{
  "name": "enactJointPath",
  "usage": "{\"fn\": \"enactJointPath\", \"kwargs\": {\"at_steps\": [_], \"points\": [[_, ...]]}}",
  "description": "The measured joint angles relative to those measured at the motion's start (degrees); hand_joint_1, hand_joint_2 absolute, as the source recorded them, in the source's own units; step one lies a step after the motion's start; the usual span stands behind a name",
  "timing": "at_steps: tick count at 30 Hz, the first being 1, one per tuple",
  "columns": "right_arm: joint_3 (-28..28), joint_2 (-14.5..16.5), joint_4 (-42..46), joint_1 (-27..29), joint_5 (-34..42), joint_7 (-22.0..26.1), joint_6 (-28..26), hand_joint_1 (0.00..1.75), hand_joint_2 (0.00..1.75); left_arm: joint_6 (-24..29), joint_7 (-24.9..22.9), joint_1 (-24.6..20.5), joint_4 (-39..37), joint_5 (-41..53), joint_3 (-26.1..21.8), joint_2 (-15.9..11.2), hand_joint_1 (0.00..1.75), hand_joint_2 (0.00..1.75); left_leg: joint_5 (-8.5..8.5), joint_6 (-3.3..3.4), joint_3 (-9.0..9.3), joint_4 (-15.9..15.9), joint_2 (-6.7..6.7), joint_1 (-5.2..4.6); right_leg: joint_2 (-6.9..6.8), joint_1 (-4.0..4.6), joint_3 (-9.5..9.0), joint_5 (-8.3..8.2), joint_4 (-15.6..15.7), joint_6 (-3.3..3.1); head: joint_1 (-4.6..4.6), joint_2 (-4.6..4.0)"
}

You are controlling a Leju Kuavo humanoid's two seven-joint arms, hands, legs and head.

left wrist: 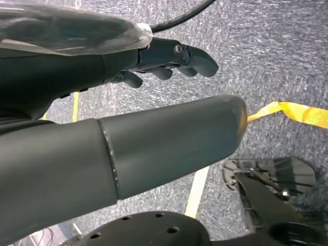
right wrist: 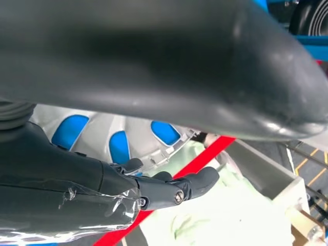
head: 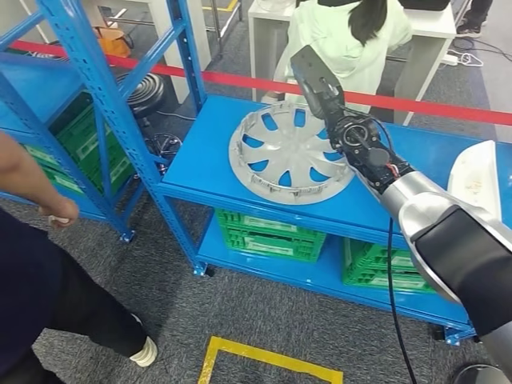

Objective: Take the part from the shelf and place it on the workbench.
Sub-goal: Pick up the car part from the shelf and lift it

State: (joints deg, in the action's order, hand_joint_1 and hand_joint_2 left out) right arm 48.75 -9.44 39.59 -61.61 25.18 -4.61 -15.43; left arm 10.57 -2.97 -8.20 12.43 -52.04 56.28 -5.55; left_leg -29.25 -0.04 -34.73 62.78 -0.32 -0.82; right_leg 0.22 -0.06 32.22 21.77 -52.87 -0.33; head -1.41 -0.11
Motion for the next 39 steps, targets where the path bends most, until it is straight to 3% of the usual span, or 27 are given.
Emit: {"fn": "enactJointPath", "kwargs": {"at_steps": [2,3,4,6,7,8,10,14,15,26,39], "points": [[0.2,0.0,-0.1,0.5,-0.7,-2.1,-0.1,0.0,0.0,0.3,0.0,0.0,0.0,-0.1,0.0,0.0,0.0,0.0,-2.91,-0.54,-5.72,8.7,0.03,0.43,0.14,0.01,-0.38,0.43,0.0,-0.16,0.4,0.0],[0.3,0.0,-0.2,0.8,-1.3,-3.4,-0.1,0.0,0.0,0.4,0.0,0.1,0.0,-0.1,0.0,0.1,0.0,0.0,-1.97,-0.48,-6.28,8.2,0.03,0.48,0.2,0.02,-0.62,0.65,0.0,-0.14,0.52,0.0],[0.4,0.0,-0.3,1.0,-1.9,-4.4,-0.1,0.0,0.44,0.5,0.0,0.1,0.0,-0.2,0.0,0.1,0.0,0.0,0.33,-0.29,-5.41,4.9,0.03,0.49,0.25,0.05,-0.92,0.86,0.0,-0.09,0.61,0.0],[0.7,0.0,-0.6,1.1,-2.9,-5.5,0.1,0.0,1.31,0.7,0.0,0.1,0.0,-0.3,0.0,0.0,0.0,0.0,5.83,0.3,-1.92,-4.4,0.03,0.37,0.26,0.1,-1.55,1.27,0.0,0.07,0.72,0.0],[0.8,0.0,-0.8,1.0,-3.6,-6.1,0.2,0.0,1.75,0.7,0.0,0.1,0.0,-0.3,0.0,0.0,0.0,0.0,7.12,0.62,-0.51,-7.9,0.01,0.15,0.27,0.12,-1.73,1.44,0.0,0.23,0.72,0.0],[1.0,0.0,-1.0,0.9,-4.3,-6.7,0.6,0.0,1.75,0.7,0.0,0.1,0.0,-0.4,0.0,0.0,0.0,0.0,7.74,0.96,0.27,-9.7,-0.02,-0.05,0.3,0.11,-1.8,1.62,0.0,0.46,0.72,0.0],[1.5,0.0,-1.7,0.9,-5.5,-7.9,1.6,0.0,1.75,0.8,0.0,0.1,0.0,-0.4,0.0,-0.1,0.0,0.0,7.86,1.45,0.7,-10.5,-0.08,-0.36,0.36,0.11,-1.81,1.98,0.1,0.95,0.68,0.0],[2.6,0.0,-3.0,1.0,-7.5,-9.4,3.4,0.0,1.75,0.8,0.0,0.0,0.0,-0.5,0.1,0.0,0.0,0.0,9.07,0.6,0.85,-10.7,-0.18,-0.21,0.38,0.27,-1.88,2.29,-0.2,0.02,0.4,0.0],[2.9,0.0,-3.3,1.1,-8.4,-10.0,3.9,0.0,1.75,0.7,-0.1,0.0,0.0,-0.5,0.1,0.0,0.0,0.0,9.02,0.79,0.85,-10.6,-0.24,-0.27,0.36,0.23,-1.92,2.27,-0.1,0.01,0.33,0.0],[7.0,0.0,-5.8,1.4,-12.1,-12.5,6.5,0.0,1.75,0.6,-0.2,-0.2,0.0,-0.3,0.8,0.0,0.0,0.0,8.68,1.37,0.84,-10.5,-0.35,-0.47,0.22,0.05,-2.15,2.34,0.3,1.12,-0.21,0.0],[10.5,0.0,-7.2,1.8,-18.0,-16.2,12.0,0.0,1.75,0.5,-0.8,-0.2,0.0,-0.4,1.3,0.0,0.0,0.0,8.73,1.32,0.86,-10.5,-0.33,-0.08,0.23,0.23,-2.13,2.33,0.3,1.17,0.15,0.0]]}}
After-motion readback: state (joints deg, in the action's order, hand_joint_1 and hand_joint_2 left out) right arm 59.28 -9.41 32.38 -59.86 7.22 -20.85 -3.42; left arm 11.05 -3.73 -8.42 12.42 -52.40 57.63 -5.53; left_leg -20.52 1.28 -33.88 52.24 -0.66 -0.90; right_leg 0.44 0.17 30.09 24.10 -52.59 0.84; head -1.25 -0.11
